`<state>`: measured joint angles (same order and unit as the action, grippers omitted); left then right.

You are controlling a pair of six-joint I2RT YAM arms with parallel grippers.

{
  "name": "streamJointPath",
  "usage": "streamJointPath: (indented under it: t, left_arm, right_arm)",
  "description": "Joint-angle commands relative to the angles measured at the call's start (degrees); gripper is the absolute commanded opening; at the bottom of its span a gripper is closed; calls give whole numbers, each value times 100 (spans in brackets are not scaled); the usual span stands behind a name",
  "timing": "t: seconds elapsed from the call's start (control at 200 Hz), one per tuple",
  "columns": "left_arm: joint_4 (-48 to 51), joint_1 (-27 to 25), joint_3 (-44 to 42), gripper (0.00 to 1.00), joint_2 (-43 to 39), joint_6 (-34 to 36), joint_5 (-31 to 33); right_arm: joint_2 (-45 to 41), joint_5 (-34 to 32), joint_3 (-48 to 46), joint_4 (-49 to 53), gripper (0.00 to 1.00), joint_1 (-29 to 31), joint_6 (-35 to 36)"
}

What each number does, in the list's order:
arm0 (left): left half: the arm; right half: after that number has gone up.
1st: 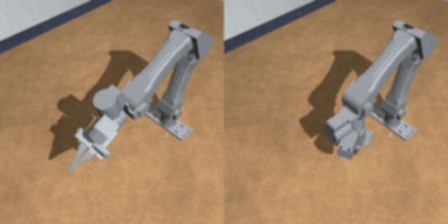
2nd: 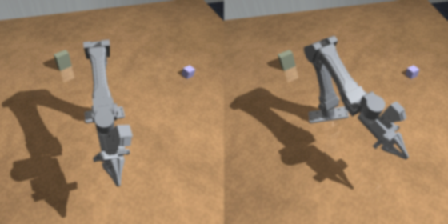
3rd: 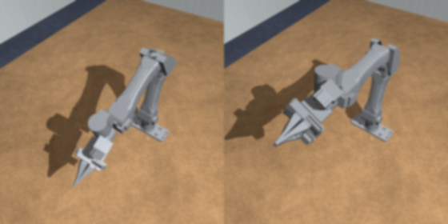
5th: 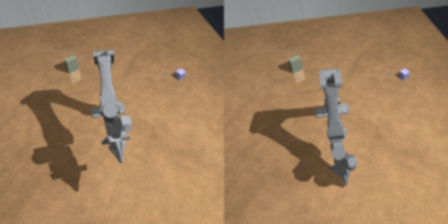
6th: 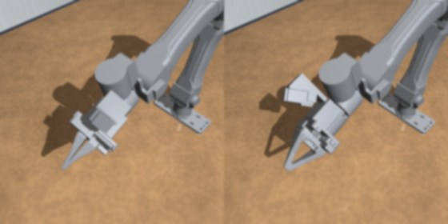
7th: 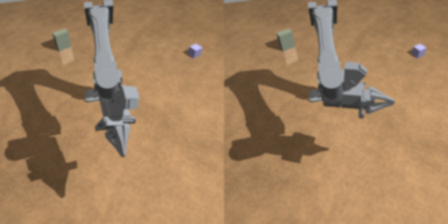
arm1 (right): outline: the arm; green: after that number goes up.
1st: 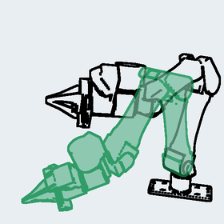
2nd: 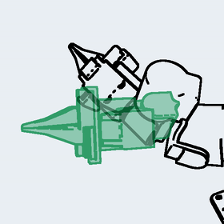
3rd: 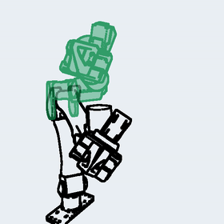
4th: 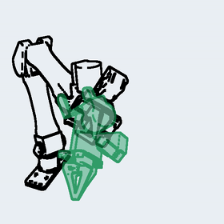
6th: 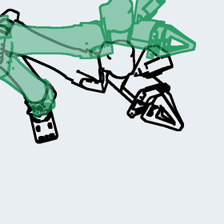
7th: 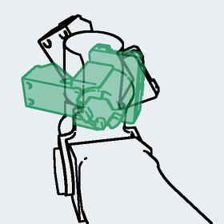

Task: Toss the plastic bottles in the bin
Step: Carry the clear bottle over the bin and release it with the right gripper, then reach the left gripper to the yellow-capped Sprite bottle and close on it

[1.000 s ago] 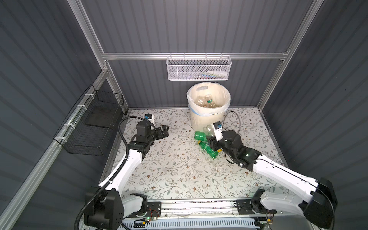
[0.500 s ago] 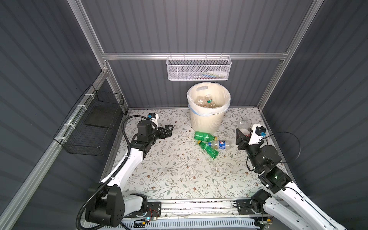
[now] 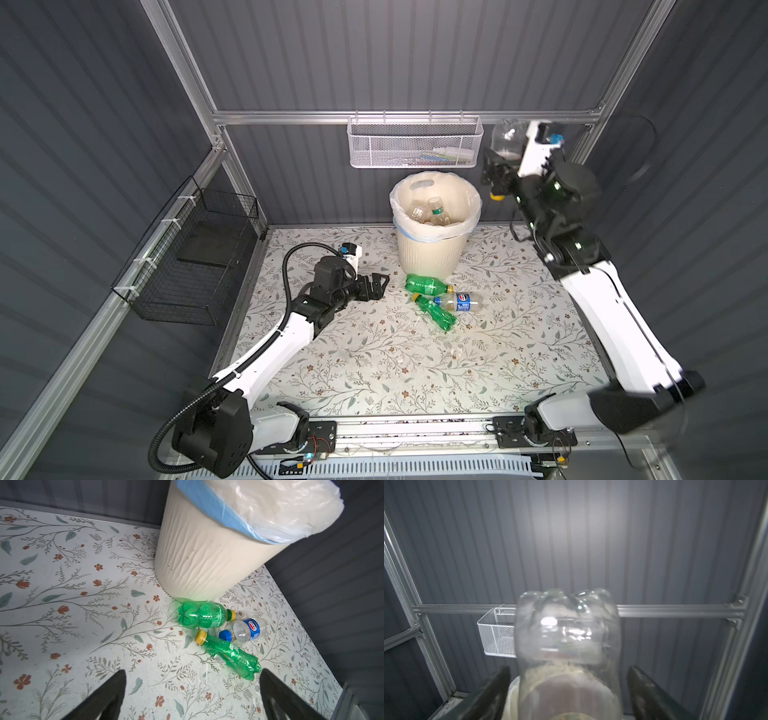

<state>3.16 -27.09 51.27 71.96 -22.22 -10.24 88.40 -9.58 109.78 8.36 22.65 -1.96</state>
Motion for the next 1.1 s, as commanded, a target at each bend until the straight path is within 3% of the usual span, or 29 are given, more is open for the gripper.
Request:
streamJointPath:
  t: [0.0, 0.22, 0.48, 0.68, 1.096]
  left_arm:
    - [202, -281, 22, 100, -144, -317, 448]
    - [212, -936, -275, 100, -21, -746, 832]
    - [69, -1648, 51, 100, 807, -1615, 1250]
    - [525, -1851, 771, 96, 1738, -2416, 1004]
    - [629, -2293, 1783, 91, 3060, -3245, 763]
  right_arm:
    - [556, 732, 130, 1550, 99, -1, -312]
    - [-28, 614, -902, 710, 99, -181, -635]
    - [-827, 610, -1947, 309, 99, -538, -870]
    - [-1389, 550, -2796, 254, 99, -873, -1052]
    - [-1979, 849, -3897, 167, 91, -1419, -1578]
